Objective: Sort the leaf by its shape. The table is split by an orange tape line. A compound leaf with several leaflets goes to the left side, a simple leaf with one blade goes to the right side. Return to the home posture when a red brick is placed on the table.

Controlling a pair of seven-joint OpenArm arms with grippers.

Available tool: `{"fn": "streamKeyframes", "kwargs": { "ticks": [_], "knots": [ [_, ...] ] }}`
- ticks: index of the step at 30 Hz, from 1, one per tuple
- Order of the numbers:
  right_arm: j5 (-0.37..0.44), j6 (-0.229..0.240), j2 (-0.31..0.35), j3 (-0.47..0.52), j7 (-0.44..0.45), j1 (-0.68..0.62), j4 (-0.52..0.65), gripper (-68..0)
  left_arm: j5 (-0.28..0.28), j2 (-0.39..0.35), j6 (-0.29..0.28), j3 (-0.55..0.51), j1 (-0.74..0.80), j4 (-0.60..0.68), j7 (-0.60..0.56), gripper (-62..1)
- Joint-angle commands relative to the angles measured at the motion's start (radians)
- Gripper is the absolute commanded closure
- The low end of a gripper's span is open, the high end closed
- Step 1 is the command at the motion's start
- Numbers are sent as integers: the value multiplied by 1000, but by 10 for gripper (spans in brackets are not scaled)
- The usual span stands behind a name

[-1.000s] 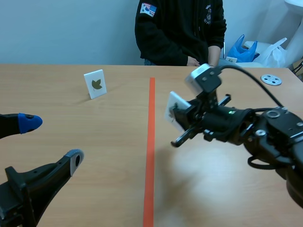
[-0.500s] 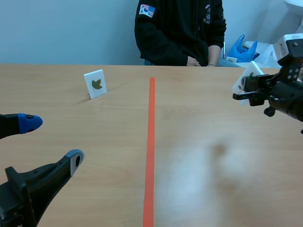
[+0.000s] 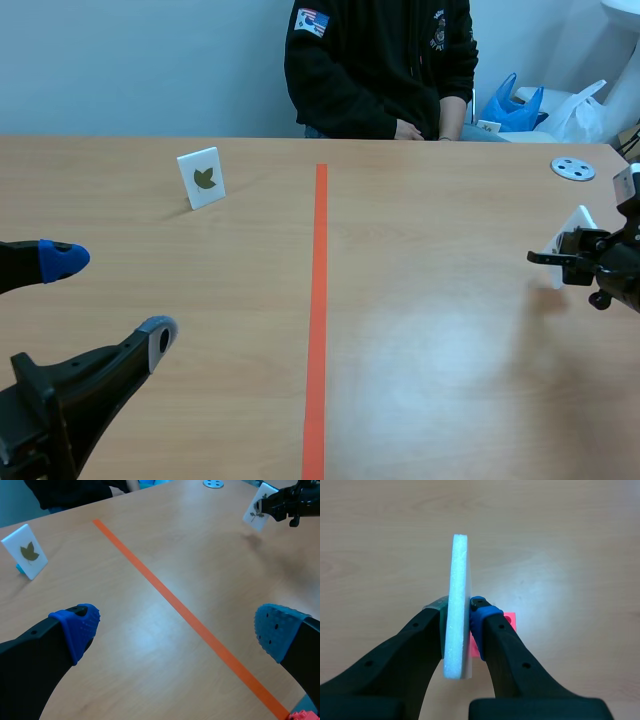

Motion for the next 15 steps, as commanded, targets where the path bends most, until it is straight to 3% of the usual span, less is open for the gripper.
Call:
{"fn": "streamKeyframes", "kwargs": {
  "ticks": [1, 4, 7, 10, 15],
  "knots": [
    [10, -5, 13, -2, 18, 25, 15, -20, -6, 7, -2, -5, 0, 10, -14, -623],
    [11, -46, 9, -2, 18, 25, -23, -40, -6, 7, -2, -5, 0, 10, -14, -623],
    [11, -48, 8, -2, 18, 22, -41, -63, -6, 7, -2, -5, 0, 10, -14, -623],
    [11, -48, 8, -2, 18, 16, -42, -150, -6, 7, -2, -5, 0, 10, -14, -623],
    [11, -48, 8, -2, 39, 14, -42, -359, -6, 7, -2, -5, 0, 10, -14, -623]
  ]
}}
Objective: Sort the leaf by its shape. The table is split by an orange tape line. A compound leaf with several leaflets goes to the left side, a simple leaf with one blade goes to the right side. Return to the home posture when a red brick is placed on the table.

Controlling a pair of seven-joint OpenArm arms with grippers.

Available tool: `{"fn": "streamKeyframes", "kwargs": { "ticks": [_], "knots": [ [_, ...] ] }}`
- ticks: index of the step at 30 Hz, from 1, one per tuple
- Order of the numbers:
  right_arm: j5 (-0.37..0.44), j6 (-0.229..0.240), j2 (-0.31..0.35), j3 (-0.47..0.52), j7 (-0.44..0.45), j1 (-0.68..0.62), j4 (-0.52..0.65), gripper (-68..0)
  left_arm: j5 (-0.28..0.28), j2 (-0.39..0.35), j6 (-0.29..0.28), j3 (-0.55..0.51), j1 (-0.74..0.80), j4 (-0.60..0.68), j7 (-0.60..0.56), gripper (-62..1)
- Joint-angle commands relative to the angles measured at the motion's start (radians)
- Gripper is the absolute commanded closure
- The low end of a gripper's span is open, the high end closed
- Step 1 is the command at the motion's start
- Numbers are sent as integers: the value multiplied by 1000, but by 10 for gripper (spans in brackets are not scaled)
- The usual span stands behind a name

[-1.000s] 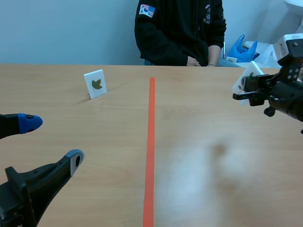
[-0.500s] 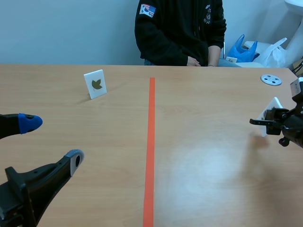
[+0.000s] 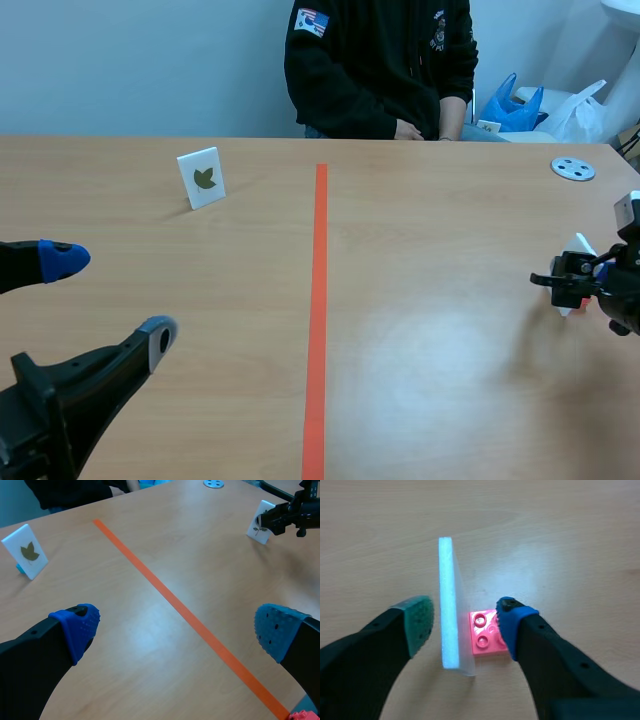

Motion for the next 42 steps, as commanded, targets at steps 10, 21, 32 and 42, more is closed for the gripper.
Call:
{"fn": "streamKeyframes", "kwargs": {
  "ticks": [10, 21, 32, 42],
  "knots": [
    [10, 0, 38, 21, 5, -11, 116, -626, -6, 7, -2, -5, 0, 10, -14, -623],
    [11, 31, 103, 177, -150, -285, 542, -626, -6, 7, -2, -5, 0, 10, -14, -623],
    [11, 82, 77, 194, -202, -628, 1003, -626, -6, 7, -2, -5, 0, 10, -14, -623],
    [11, 169, 13, 179, -253, -845, 1315, -625, -6, 8, -2, -5, 0, 10, -14, -623]
  ]
}}
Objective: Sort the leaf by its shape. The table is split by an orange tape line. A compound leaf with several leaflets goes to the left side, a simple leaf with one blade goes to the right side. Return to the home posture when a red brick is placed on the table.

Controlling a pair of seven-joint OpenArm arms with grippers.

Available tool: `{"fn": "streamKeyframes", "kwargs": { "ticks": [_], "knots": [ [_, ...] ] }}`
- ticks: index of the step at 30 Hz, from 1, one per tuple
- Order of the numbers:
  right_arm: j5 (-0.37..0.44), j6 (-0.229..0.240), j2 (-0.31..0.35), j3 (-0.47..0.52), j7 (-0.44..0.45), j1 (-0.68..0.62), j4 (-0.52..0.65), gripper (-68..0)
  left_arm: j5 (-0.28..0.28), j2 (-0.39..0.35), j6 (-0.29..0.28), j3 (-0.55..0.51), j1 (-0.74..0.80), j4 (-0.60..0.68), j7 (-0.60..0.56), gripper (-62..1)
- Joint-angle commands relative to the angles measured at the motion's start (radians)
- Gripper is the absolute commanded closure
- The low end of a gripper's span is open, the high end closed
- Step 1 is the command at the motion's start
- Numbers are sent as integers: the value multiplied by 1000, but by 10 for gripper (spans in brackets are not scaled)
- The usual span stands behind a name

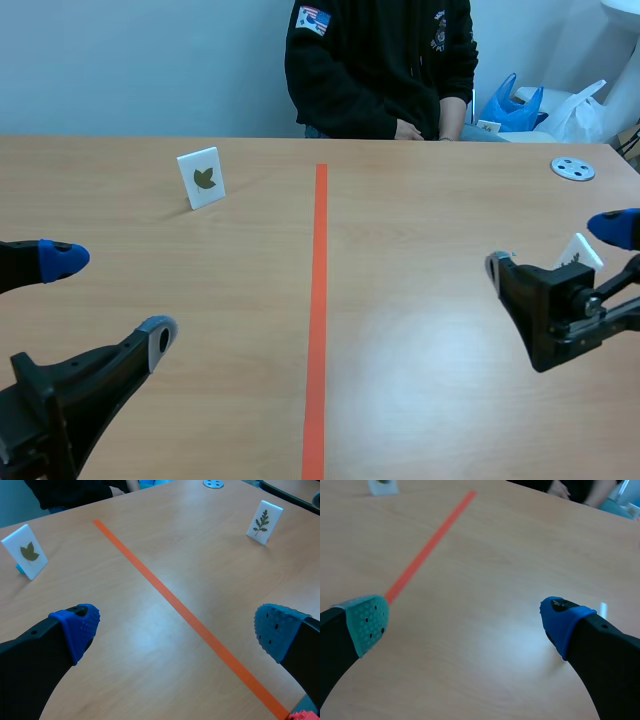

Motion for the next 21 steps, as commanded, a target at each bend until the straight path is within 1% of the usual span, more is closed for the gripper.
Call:
{"fn": "streamKeyframes", "kwargs": {
  "ticks": [1, 4, 7, 9, 12, 15, 18, 21],
  "knots": [
    [11, -6, 3, -13, 3, 3, 23, -625, -6, 8, -2, -5, 0, 10, -14, -623],
    [10, -5, 3, -55, -16, -16, 62, -626, -6, 7, -2, -5, 0, 10, -14, -623],
    [7, -3, 3, -118, -19, -15, 66, -626, -6, 7, -2, -5, 0, 10, -14, -623],
    [-17, -3, 3, -161, -18, -15, 66, -626, -6, 7, -2, -5, 0, 10, -14, -623],
    [-45, -19, 3, -208, -10, -14, 66, -625, -6, 7, -2, -5, 0, 10, -14, -623],
    [-47, -24, 3, -219, -6, -9, 66, -625, -6, 8, -2, -5, 0, 10, -14, -623],
    [-55, -46, 3, -219, -4, -10, 66, -625, -6, 7, -2, -5, 0, 10, -13, -623],
    [-58, -46, 3, -219, -7, -10, 66, -625, -6, 7, -2, -5, 0, 10, -13, -623]
  ]
}}
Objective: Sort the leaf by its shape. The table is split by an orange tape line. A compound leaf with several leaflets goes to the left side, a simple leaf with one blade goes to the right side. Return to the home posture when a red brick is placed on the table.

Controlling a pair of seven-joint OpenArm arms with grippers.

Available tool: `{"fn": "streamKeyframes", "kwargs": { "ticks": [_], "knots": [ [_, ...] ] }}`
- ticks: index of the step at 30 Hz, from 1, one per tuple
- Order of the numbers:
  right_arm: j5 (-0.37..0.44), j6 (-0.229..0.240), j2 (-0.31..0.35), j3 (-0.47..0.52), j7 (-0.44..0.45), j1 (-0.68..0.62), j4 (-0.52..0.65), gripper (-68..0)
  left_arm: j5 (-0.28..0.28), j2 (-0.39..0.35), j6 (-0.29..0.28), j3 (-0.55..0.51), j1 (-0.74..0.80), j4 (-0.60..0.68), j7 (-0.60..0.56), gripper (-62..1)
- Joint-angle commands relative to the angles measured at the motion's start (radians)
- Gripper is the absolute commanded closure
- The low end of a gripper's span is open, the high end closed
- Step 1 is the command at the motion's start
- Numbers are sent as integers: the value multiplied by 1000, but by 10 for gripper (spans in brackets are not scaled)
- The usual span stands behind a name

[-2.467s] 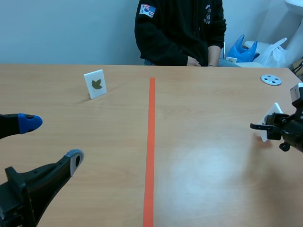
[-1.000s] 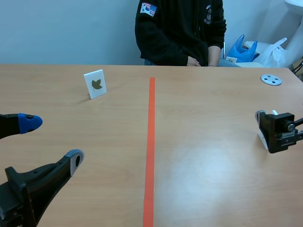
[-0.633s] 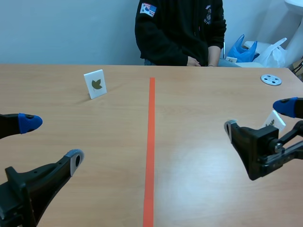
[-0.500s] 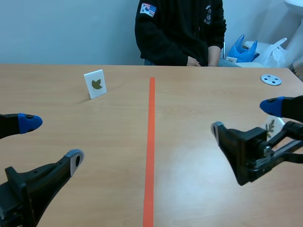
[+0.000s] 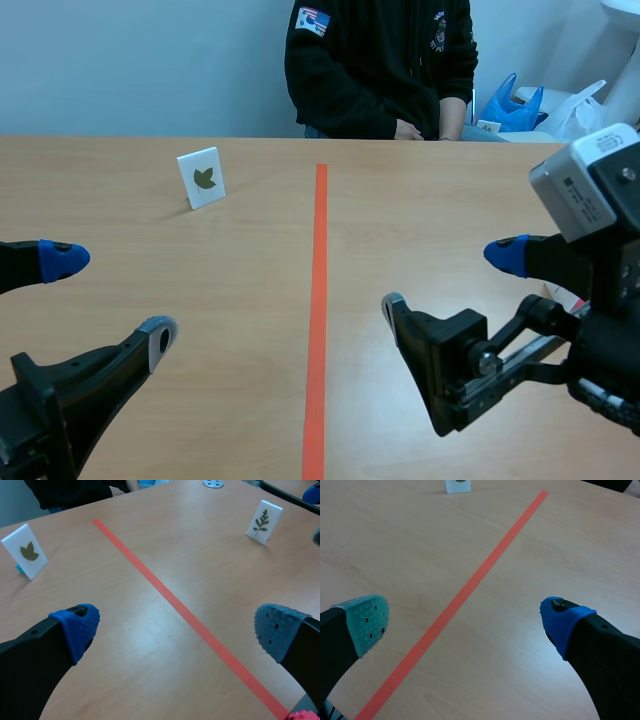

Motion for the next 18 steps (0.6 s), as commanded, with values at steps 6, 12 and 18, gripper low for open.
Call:
{"fn": "streamKeyframes", "kwargs": {
  "ticks": [6, 12, 18],
  "knots": [
    [6, -2, 2, 17, 11, 11, -1, -625, -6, 7, -2, -5, 0, 10, -14, -623],
    [-9, -5, 2, 17, 11, 11, -1, -625, -6, 7, -2, -5, 0, 10, -14, -623],
    [-9, -5, 2, 17, 11, 11, -1, -625, -6, 7, -2, -5, 0, 10, -14, -623]
  ]
}}
